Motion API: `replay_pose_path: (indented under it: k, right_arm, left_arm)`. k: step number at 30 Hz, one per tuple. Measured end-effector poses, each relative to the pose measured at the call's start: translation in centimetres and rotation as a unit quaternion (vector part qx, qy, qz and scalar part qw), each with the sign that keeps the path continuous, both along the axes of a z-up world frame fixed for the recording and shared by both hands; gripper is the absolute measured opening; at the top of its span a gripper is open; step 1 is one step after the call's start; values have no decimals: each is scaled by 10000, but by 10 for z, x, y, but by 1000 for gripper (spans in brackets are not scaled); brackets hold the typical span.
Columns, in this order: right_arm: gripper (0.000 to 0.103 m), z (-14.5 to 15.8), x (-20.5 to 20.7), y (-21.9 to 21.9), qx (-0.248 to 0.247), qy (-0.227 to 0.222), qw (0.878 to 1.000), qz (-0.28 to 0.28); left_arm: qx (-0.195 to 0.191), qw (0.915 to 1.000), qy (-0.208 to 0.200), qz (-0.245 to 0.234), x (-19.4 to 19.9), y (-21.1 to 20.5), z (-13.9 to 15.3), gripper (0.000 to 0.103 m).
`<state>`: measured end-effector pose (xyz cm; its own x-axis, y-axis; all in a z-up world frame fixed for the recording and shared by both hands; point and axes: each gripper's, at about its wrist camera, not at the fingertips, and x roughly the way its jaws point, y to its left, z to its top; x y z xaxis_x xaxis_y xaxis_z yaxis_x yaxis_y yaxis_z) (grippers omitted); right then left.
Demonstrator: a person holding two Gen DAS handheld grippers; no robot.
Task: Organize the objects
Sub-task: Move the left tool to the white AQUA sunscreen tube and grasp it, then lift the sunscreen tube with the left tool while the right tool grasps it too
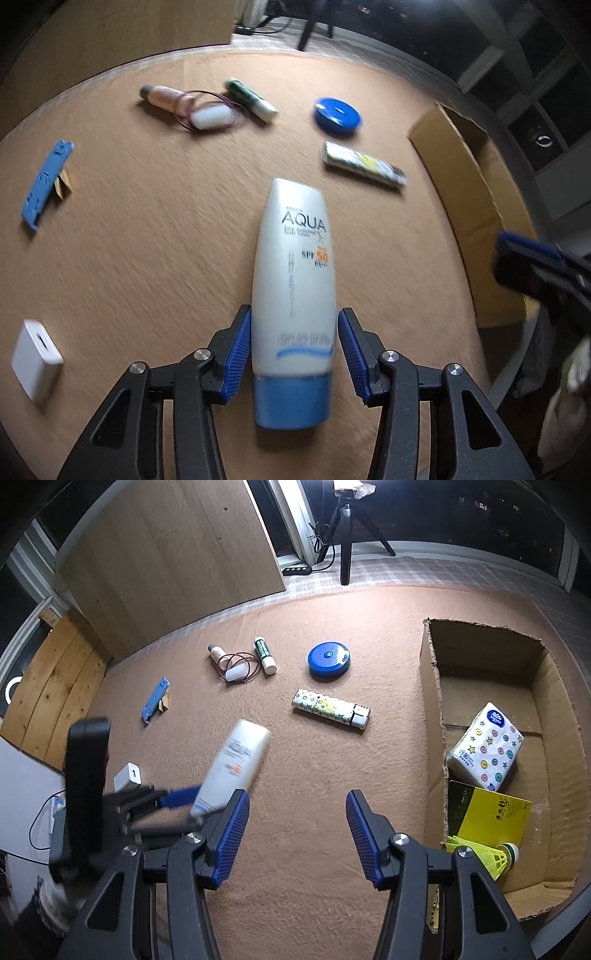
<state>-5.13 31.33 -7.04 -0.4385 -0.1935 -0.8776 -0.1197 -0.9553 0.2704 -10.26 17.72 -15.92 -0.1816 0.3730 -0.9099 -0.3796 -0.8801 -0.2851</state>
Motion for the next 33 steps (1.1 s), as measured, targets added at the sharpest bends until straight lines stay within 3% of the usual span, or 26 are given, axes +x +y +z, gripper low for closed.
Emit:
replay_pose_path:
  k: [3, 7, 11, 17, 28, 33]
  right_arm:
    - [51, -6, -2, -1, -76, -75, 9999, 22]
    - [51, -16, -3, -5, -251, -210, 9994, 91]
    - [51, -29, -5, -5, -566, -363, 9977, 44]
    - [53, -52, -17, -12, -1173, -647, 9910, 57]
    - [53, -77, -41, -34, -1536, -971, 9831, 204]
    - [53, -83, -45, -39, -1599, -1017, 9815, 262]
  left_arm:
    - [34, 10000, 22, -28, 10, 0, 4, 51]
    - [-92, 9993, 200, -301, 11, -8, 12, 74]
    - [-302, 9984, 335, -348, 8, -19, 17, 78]
    - [-199, 9995, 179, -195, -3, -35, 14, 85]
    - [199, 9987, 62, -455, 2, -32, 10, 83]
    - [310, 9983, -74, -493, 2, -31, 5, 67]
